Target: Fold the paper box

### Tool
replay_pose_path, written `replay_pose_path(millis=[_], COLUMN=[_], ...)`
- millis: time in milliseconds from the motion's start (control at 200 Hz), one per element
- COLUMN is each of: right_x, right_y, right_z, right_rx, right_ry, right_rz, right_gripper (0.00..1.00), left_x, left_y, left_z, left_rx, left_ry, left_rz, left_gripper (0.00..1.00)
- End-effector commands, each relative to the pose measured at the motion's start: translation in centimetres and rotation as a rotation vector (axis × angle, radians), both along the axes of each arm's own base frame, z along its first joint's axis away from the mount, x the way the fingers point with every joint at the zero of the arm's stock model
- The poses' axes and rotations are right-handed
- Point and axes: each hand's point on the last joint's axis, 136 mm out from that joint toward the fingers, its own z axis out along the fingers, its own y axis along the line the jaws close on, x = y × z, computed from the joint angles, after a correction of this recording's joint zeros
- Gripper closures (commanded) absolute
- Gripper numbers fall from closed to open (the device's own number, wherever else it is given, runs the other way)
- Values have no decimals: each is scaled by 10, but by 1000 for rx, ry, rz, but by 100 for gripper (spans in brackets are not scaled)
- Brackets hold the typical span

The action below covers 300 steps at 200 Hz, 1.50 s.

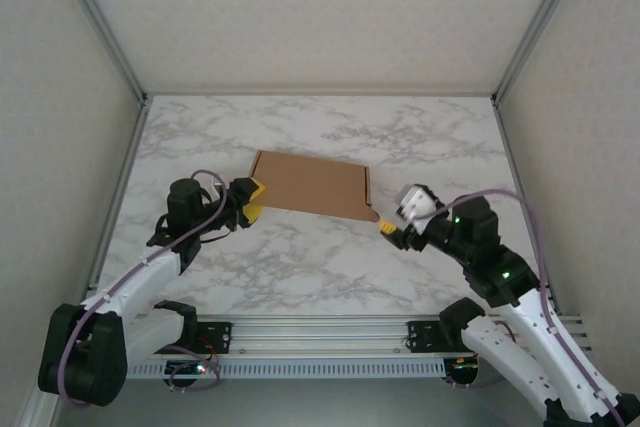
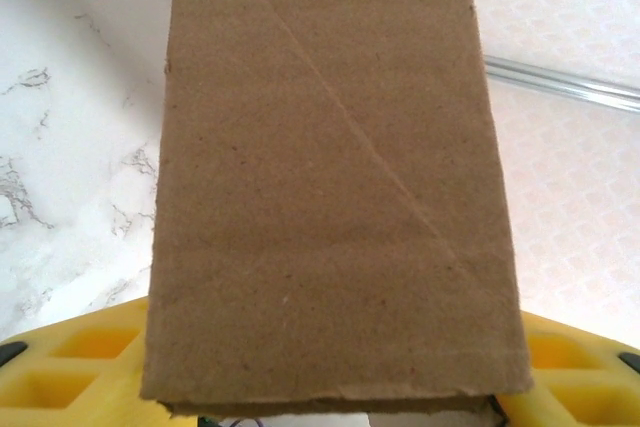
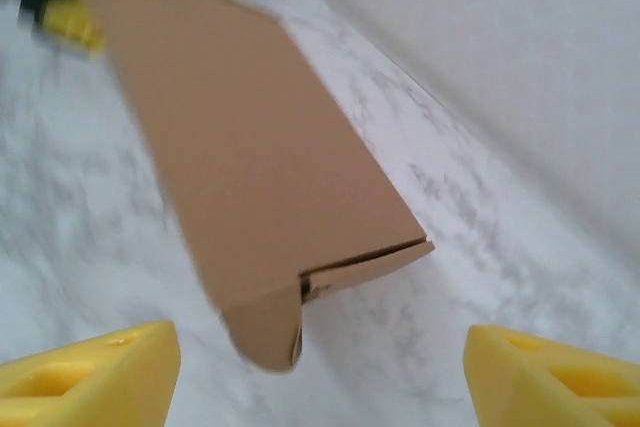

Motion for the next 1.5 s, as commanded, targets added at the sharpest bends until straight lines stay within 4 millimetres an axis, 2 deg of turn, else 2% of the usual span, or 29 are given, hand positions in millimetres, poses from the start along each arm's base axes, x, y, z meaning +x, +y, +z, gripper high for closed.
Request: replay_pose_path(millis=[0, 75, 165, 205, 215, 230, 416, 696, 801, 976, 1157, 1207, 1292, 1367, 1497], right_x=[0, -2, 9, 12, 12, 14, 41, 65, 67, 76, 82, 76, 74, 73, 71], right_y=[-3, -3, 3, 8, 9, 11, 33, 57, 65, 71, 70, 77, 76, 75, 74], right_z=[-34, -52, -54, -58, -59, -59, -53, -73, -81, -88, -81, -82, -82, -82, -82], right_rx=[-410, -502, -509, -513, -512, -509, -463, -480, -492, -563, -580, -590, -600, -604, -603], right_ry=[-279, -292, -331, -334, -336, -340, -399, -388, -387, -437, -457, -468, -461, -460, -439], right_rz=[207, 272, 272, 291, 295, 293, 246, 254, 263, 243, 214, 242, 252, 249, 253], right_gripper=[24, 23, 18, 9, 3, 1, 1, 1, 1, 10, 27, 33, 41, 43, 56], left_x=[-2, -4, -6, -7, -7, -7, -8, -12, -13, -13, -13, -12, -13, -13, -13], left_y=[3, 3, 1, 0, 0, 0, -7, -12, -11, -12, -13, -13, -14, -13, -13], left_z=[6, 3, 2, 2, 3, 4, 13, 15, 12, 14, 14, 15, 16, 15, 15], left_rx=[-15, -25, -38, -45, -48, -52, -69, -78, -85, -104, -101, -100, -101, -101, -100], left_ry=[10, 19, 25, 23, 23, 22, 10, 3, 19, 4, 3, 3, 1, 3, 3], left_rz=[11, 6, -3, -7, -8, -10, -43, -66, -60, -62, -65, -65, -68, -66, -66], left_gripper=[41, 41, 41, 42, 42, 42, 43, 43, 43, 44, 44, 44, 44, 44, 44])
